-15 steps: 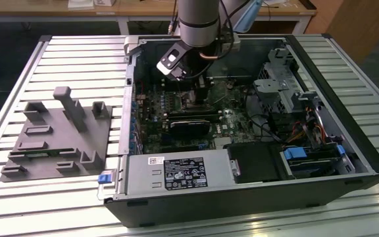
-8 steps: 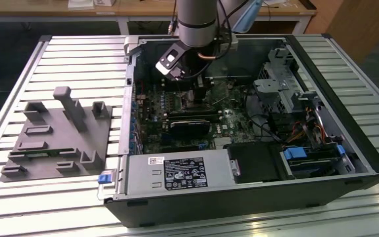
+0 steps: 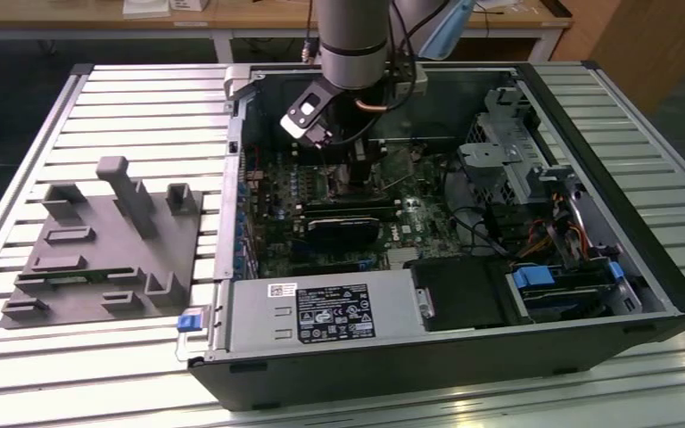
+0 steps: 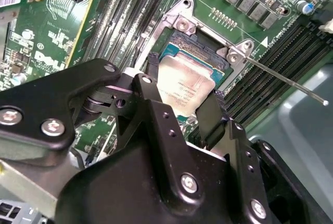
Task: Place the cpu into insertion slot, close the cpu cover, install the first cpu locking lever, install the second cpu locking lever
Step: 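Place the cpu into insertion slot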
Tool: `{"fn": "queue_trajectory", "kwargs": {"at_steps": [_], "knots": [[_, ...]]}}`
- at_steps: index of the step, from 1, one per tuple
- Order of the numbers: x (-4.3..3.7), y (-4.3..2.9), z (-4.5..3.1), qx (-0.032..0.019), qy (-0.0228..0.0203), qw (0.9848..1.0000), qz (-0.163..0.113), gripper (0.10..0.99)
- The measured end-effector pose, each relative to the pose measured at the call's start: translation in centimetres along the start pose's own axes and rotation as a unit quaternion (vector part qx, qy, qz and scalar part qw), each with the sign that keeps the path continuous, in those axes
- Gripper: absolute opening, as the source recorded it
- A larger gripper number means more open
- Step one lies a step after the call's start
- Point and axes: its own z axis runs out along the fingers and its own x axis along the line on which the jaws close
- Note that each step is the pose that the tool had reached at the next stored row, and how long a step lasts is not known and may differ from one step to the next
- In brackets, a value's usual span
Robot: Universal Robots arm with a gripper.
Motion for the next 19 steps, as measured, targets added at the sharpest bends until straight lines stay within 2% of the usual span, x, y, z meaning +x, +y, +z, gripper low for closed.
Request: {"fn": "queue_trajectory", "kwargs": {"at_steps": [8, 19], "knots": [[0.01, -0.06, 0.76, 0.0000, 0.0000, 1.0000, 0.000, 0.537], [0.11, -0.10, 1.20, 0.0000, 0.0011, 1.0000, 0.005, 0.537]]}}
